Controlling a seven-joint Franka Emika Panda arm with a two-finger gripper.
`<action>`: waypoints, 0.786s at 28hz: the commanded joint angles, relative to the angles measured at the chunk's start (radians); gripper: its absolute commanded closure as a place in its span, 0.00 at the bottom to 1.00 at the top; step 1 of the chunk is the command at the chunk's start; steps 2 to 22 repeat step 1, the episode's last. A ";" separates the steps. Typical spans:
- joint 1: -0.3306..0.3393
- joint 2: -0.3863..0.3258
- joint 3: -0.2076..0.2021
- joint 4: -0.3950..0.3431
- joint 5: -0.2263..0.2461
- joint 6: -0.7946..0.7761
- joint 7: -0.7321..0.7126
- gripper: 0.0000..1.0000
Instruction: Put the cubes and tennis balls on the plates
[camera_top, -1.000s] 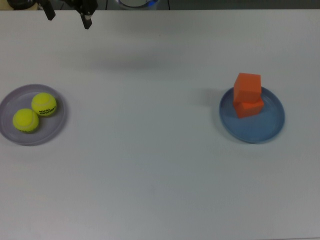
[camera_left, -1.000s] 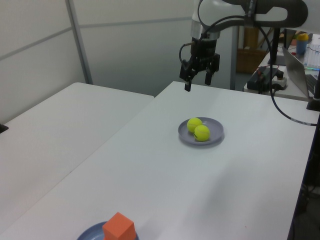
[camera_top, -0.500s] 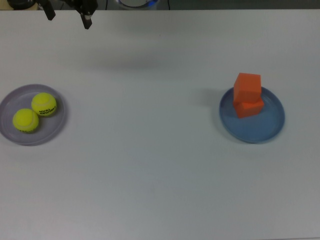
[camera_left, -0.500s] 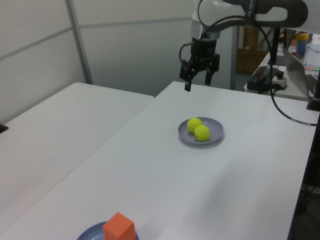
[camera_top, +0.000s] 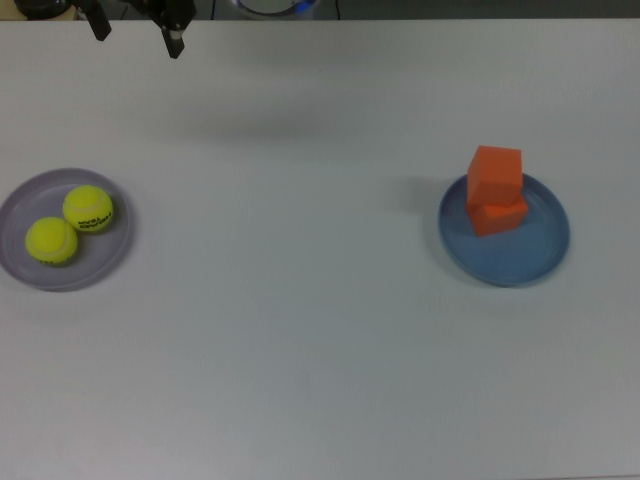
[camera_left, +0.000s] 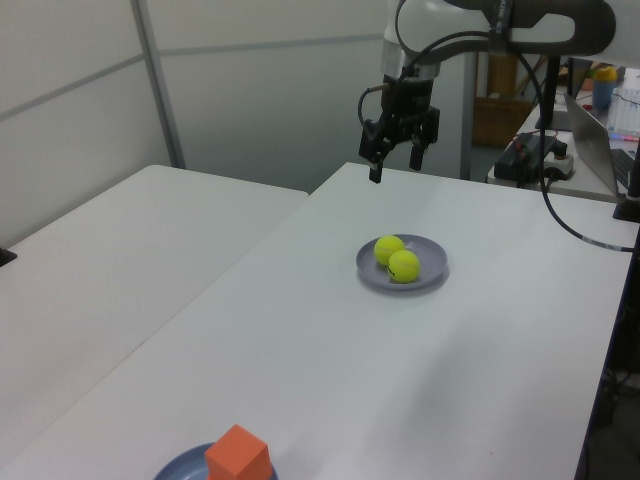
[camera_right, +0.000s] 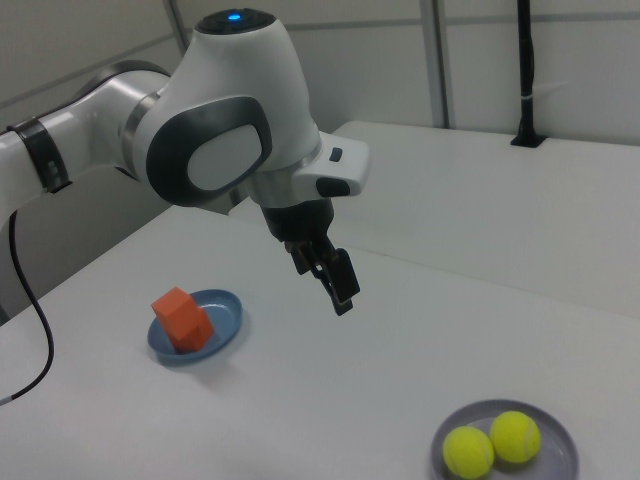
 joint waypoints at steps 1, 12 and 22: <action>0.002 -0.002 0.000 0.004 -0.023 -0.023 0.009 0.00; 0.002 -0.002 0.000 0.004 -0.023 -0.023 0.009 0.00; 0.002 -0.002 0.000 0.004 -0.023 -0.023 0.009 0.00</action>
